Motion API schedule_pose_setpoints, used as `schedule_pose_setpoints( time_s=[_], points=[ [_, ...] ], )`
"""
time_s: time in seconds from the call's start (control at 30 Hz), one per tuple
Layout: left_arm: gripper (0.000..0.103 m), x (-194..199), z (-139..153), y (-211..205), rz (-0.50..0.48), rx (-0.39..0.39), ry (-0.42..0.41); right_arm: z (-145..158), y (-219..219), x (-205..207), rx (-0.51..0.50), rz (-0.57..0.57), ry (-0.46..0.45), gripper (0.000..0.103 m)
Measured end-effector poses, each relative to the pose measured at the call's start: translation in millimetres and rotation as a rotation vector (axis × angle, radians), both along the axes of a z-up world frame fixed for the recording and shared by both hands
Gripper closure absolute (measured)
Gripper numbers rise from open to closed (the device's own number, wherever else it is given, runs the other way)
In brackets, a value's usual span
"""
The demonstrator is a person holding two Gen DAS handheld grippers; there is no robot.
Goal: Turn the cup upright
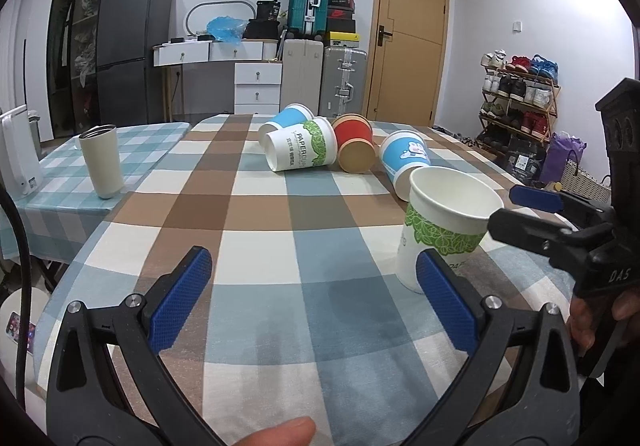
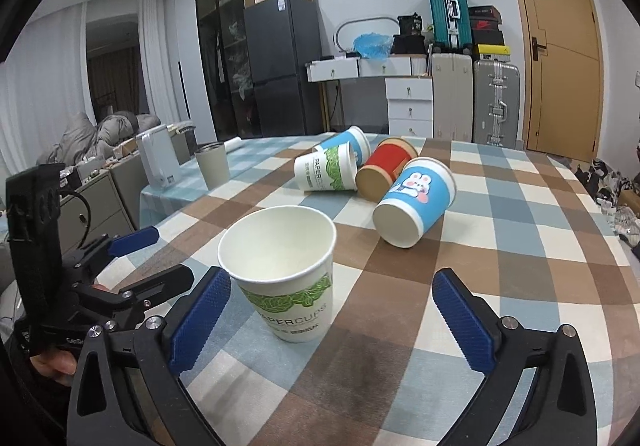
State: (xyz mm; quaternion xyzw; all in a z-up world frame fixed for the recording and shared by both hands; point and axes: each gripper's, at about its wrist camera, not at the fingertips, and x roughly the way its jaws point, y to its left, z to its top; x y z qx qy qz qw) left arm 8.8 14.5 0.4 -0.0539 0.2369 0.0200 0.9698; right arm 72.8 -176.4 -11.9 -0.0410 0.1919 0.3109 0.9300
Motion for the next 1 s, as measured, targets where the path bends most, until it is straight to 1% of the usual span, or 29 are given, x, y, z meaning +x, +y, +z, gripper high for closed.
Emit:
schedule_pose_setpoints(
  time_s=[0.3,0.53,1.0],
  points=[
    [0.001,8,-1,-13,-0.029,0.005,-0.023,0,-22,-7,0.054,0.033,-0.039,0.0],
    [0.001,7,-4,-12,-0.031,0.003,-0.03,-1,-28,-8,0.101,0.05,-0.037,0.0],
    [0.001,5,-3,-12,-0.035,0.009,-0.036,-1,-28,-13,0.093,0.043,-0.051,0.0]
  ],
)
